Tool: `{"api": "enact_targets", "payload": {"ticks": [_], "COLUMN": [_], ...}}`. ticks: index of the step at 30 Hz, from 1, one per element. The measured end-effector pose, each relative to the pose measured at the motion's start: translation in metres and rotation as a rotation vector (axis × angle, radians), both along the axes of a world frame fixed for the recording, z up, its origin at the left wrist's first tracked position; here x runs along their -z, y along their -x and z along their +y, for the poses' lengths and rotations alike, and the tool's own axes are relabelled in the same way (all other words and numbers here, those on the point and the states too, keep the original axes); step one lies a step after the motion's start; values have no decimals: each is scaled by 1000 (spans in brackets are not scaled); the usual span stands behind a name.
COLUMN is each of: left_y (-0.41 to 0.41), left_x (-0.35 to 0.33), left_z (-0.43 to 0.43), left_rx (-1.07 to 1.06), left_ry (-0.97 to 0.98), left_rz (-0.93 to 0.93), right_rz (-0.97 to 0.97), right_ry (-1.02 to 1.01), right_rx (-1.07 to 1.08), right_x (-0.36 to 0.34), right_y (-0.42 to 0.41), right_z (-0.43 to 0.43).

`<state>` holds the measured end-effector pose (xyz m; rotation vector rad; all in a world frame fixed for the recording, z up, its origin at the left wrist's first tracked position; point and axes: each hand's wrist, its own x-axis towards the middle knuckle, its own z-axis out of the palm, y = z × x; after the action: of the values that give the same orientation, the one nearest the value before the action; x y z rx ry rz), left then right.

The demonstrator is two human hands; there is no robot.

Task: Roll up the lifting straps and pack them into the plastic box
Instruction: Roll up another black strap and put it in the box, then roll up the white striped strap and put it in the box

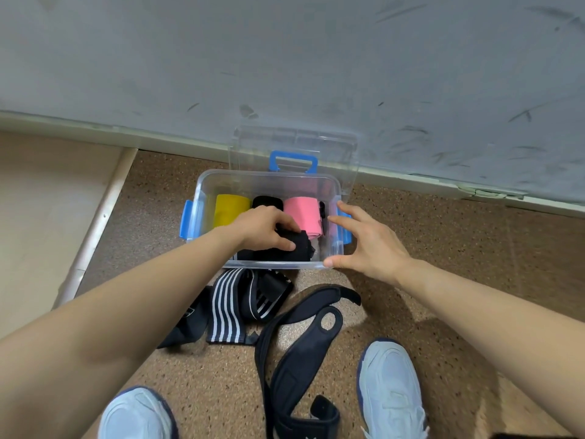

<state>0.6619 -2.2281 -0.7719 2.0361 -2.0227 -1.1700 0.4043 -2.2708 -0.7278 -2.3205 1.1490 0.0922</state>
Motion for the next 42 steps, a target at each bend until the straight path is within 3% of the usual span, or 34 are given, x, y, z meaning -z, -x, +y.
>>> {"api": "enact_targets", "payload": {"ticks": [4,6,9,13,15,23,29,33,36,39,42], "left_y": [15,25,25,-3,-9,1,-10,-27,-41,-58,-77], "left_x": [4,11,11,2,3,3,-35,-51,-49,-37,-21], "left_z": [-1,1,-4,-6,-2,12,60,116,153,182,201], "left_rx": [116,82,2,-55,-70,7,-117,-140,-142,-157,-273], "left_ry": [114,148,111,-76,-81,169,360,491,471,376,218], "left_rz": [-253,-286,-200,91,141,-197,-63,-62,-114,-209,-358], "right_rz": [2,9,7,-5,-4,31,46,-245,-276,-63,156], "right_ry": [-1,3,10,-2,-5,29,240,608,436,160,39], "right_rx": [0,-1,-2,3,0,-27,-79,-309,-581,-631,-717], "right_x": [1,1,3,5,6,6,13,23,36,55,61], "right_y": [1,0,1,2,3,3,7,8,-2,-10,-18], "right_z": [1,0,0,-1,-2,3,15,41,71,95,108]}}
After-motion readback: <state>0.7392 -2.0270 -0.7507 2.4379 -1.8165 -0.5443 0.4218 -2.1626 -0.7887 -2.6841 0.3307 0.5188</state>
